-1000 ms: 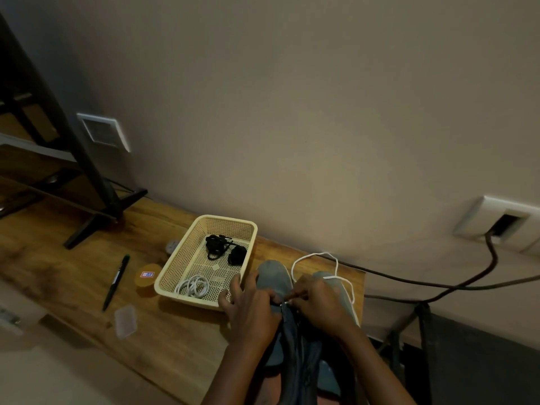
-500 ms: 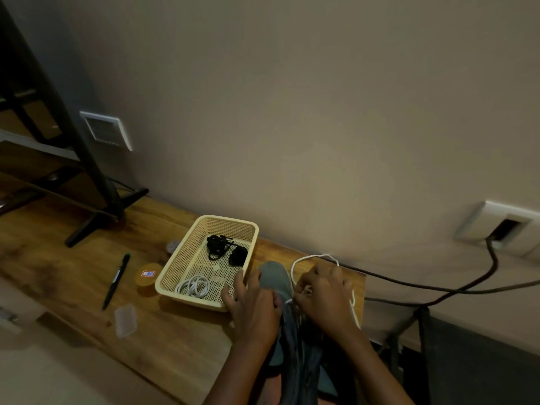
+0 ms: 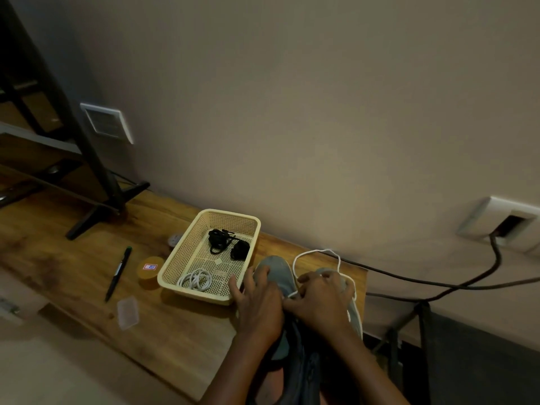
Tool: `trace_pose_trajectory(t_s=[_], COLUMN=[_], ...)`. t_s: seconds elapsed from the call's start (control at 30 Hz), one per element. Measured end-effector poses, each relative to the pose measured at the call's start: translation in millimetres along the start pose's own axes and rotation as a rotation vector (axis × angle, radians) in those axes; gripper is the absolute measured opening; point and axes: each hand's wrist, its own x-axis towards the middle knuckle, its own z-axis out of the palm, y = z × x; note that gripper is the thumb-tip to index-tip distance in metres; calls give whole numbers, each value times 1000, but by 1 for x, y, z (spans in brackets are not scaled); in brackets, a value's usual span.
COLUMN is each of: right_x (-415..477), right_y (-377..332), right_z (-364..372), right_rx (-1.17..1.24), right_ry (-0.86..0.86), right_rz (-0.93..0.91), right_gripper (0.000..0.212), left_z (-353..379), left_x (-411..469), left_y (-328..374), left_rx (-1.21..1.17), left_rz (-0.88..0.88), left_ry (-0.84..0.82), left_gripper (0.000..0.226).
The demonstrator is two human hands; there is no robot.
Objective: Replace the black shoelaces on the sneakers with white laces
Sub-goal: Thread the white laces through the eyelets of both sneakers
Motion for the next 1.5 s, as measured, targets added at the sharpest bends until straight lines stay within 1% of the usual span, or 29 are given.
trace_pose_trajectory(t_s=[0.07,0.13,0.27,0.33,0.4,0.5,0.6,0.7,0.77,0.87,0.97,1.0,1.03,1.07,1.13,1.17,1.23,1.33,1.43,1.5], right_x=[-3,-5,-6,-5,-5,-3,-1,-2,-3,-3,-3,-3,-2,-2,-1,-1,0,1,0,-1], right_y=[-2,-3,-1,-1,-1,1,3,4,4,5,5,5,5,5,5,5,5,6,7,7], right_z=[-1,-1,0,1,1,4,10,17,19,18,17,17,18,18,18,20,21,25,22,20], right_rx=[-115,-182,-172,-174,-189,-172,-118,-78,-70,-96,-114,-114,-107,-105,-108,-104,-83,-94,-96,-102], right_ry=[45,56,52,49,46,45,70,162,182,184,153,161,168,169,162,176,214,216,202,177], right_rz=[-29,-58,-61,-80,-96,-86,-88,-118,-120,-117,-110,-116,-122,-125,-119,-123,-127,-131,-142,-139], right_gripper=[38,37,34,35,37,41,38,35,33,22,24,24,25,25,27,27,22,17,19,22], left_z=[-4,-9,-21,-24,-23,-19,-14,-12,-13,-16,-23,-24,-26,-26,-24,-23,-18,-13,-11,-12], left_x=[-1,0,6,6,5,3,1,1,1,5,7,7,7,7,7,6,4,1,0,2], left_y=[-1,-6,-26,-34,-33,-23,-15,-12,-12,-17,-32,-36,-39,-40,-34,-29,-18,-9,-8,-9], left_rx=[-18,-39,-88,-168,-206,-155,-91,-70,-57,-99,-218,-233,-234,-228,-196,-172,-110,-35,-32,-35], left_rz=[-28,-71,-233,-255,-171,-41,-33,-80,-100,-143,-283,-309,-312,-289,-179,-115,-29,-37,-70,-90], left_ry=[22,57,214,262,244,149,78,91,121,182,365,412,418,387,291,245,169,86,92,96], left_gripper=[25,25,20,13,12,25,25,18,11,7,8,10,13,18,30,31,26,20,15,16])
